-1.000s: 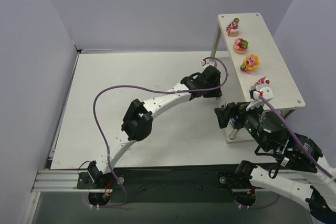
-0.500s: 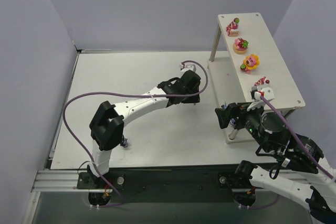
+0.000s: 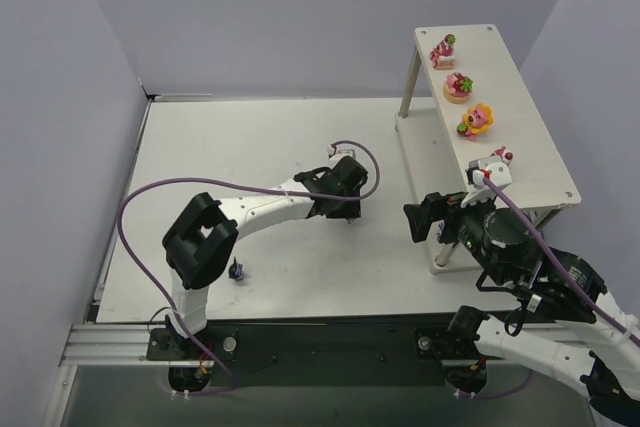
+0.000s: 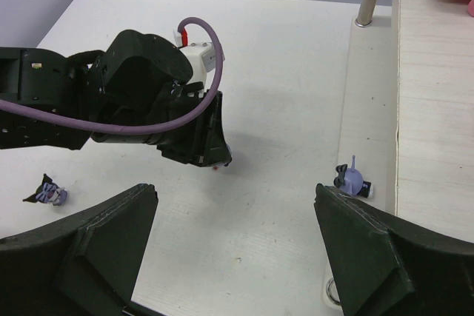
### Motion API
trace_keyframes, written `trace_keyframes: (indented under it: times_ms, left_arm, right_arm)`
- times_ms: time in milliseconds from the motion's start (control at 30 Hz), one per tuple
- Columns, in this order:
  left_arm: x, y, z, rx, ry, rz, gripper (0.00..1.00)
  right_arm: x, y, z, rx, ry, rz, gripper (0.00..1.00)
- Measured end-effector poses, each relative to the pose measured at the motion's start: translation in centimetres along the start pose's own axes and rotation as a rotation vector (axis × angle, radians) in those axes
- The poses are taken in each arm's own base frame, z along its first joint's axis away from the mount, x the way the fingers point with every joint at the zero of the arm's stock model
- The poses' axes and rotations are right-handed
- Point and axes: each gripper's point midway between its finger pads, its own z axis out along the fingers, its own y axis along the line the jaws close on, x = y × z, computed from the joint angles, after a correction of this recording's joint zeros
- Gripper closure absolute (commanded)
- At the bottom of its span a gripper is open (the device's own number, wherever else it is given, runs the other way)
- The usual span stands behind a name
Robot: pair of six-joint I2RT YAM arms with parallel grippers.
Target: Place and organize the plastic toys onto the shelf
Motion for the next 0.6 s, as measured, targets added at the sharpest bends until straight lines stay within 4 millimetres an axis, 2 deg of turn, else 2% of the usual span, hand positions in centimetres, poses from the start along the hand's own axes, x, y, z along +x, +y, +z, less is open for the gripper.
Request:
trace_keyframes:
  times_ms: [33,67,333,467,600]
  left_arm:
    - [-0.1,-0.1,0.0,0.004,-0.004,-0.001,0.82]
    - [-0.1,-0.1,0.0,0.005,-0.006,-0.002,0.73]
    - [0.4,0.4,0.3,-0.006,0.003,-0.001,0.71]
    - [0.6,0.5,0.5,-0.01,0.008,-0.008,0.61]
    - [0.9,0.7,0.8,-0.014,0.014,-0.014,0.6]
  right_arm:
    - [0.0,0.0,0.0,0.0,0.0,0.0,0.08]
    - [0.0,0.0,0.0,0.0,0.0,0.0,0.08]
    - [0.0,0.0,0.0,0.003,0.008,-0.003,0.08]
    - [0.0,0.0,0.0,0.004,0.01,-0.004,0.08]
    - [0.0,0.0,0.0,0.004,0.01,-0.004,0.08]
